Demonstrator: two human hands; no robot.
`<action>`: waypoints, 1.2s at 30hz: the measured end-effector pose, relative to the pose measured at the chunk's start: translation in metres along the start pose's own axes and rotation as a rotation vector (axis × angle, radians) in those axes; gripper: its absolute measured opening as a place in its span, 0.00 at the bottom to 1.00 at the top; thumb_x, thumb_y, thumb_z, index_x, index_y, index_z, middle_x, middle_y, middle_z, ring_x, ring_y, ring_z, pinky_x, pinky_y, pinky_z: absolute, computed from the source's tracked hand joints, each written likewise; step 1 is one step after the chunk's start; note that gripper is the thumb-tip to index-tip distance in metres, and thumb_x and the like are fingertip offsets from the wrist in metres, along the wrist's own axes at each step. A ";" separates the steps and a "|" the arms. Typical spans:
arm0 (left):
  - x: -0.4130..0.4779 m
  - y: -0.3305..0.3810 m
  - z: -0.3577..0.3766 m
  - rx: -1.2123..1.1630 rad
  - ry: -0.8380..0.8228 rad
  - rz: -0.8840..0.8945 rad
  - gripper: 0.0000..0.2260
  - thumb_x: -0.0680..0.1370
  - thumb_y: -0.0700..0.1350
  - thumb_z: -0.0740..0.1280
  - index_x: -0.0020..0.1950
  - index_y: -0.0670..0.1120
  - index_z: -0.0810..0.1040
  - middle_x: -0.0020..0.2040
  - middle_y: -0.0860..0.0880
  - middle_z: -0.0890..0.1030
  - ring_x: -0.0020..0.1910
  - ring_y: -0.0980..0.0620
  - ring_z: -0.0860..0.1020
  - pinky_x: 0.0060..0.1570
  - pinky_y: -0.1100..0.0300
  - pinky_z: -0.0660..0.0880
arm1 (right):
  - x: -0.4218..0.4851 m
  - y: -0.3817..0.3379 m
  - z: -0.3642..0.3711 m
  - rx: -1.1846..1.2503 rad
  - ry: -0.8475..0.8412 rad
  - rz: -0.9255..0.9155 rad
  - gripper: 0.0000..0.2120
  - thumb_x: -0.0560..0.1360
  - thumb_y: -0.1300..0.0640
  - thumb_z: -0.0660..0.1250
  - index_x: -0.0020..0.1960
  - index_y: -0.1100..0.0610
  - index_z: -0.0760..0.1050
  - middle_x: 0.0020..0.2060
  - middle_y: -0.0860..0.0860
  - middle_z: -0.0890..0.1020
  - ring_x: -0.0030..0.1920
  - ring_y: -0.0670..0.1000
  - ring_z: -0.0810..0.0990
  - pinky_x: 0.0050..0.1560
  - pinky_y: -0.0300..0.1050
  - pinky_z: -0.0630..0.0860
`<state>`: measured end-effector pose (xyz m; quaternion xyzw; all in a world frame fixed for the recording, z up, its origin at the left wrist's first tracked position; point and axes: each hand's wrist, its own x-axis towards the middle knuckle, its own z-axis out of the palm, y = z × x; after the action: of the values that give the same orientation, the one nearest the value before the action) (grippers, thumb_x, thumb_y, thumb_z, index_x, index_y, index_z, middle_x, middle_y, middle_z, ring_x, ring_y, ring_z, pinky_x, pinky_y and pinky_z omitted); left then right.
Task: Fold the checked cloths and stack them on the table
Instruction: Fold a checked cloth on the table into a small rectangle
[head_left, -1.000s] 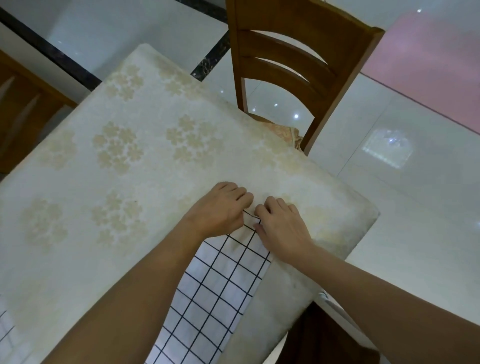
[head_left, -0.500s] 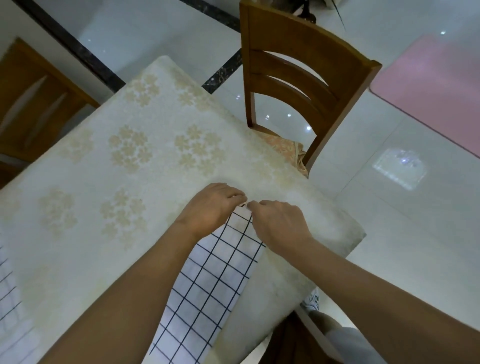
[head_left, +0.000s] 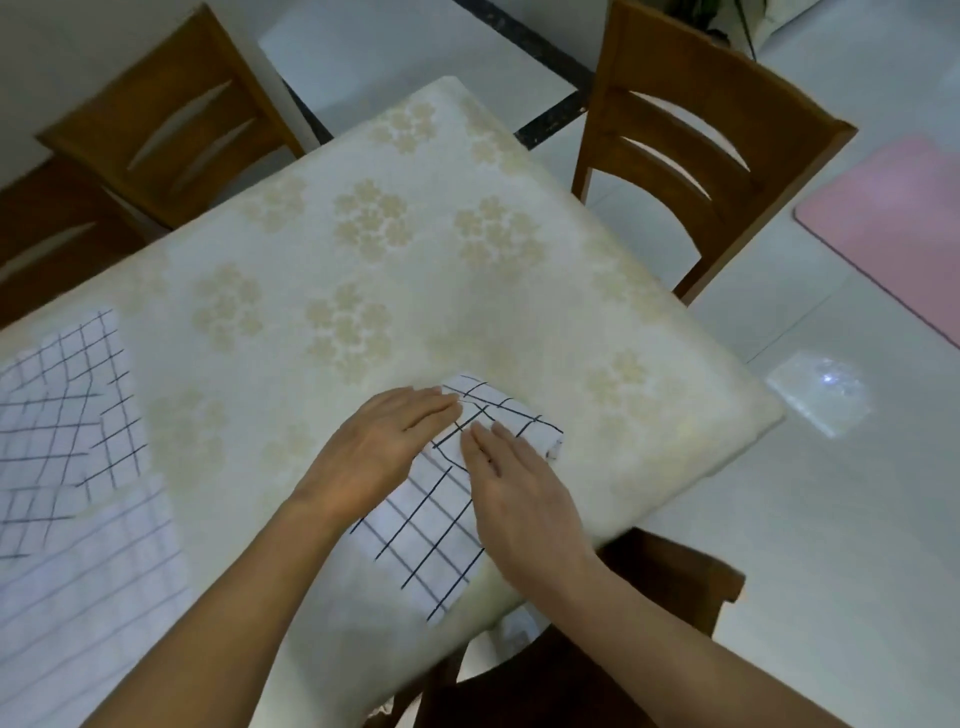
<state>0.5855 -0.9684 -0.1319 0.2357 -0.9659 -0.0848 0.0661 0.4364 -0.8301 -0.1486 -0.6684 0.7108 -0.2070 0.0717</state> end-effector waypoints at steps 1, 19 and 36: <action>-0.015 0.002 0.000 0.000 0.007 -0.005 0.38 0.61 0.19 0.71 0.69 0.41 0.76 0.68 0.45 0.78 0.67 0.44 0.76 0.67 0.48 0.72 | -0.008 -0.011 0.006 -0.003 0.002 -0.022 0.26 0.73 0.66 0.50 0.67 0.64 0.75 0.64 0.60 0.80 0.66 0.60 0.78 0.64 0.55 0.77; -0.169 0.001 0.078 -0.013 -0.107 -0.237 0.24 0.69 0.33 0.61 0.63 0.45 0.79 0.65 0.45 0.79 0.63 0.46 0.78 0.68 0.51 0.68 | -0.088 -0.082 0.078 0.052 -0.327 -0.167 0.25 0.73 0.54 0.72 0.68 0.60 0.74 0.62 0.56 0.80 0.62 0.54 0.80 0.65 0.45 0.75; -0.022 0.007 0.128 0.030 -0.098 -0.418 0.28 0.84 0.53 0.52 0.81 0.44 0.55 0.82 0.46 0.53 0.81 0.48 0.50 0.76 0.41 0.57 | 0.029 0.053 0.104 -0.165 -0.213 -0.020 0.30 0.85 0.45 0.50 0.80 0.62 0.55 0.80 0.57 0.56 0.81 0.56 0.51 0.78 0.58 0.56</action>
<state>0.5804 -0.9345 -0.2575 0.4274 -0.8992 -0.0935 -0.0036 0.4239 -0.8785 -0.2587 -0.6974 0.7070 -0.0763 0.0893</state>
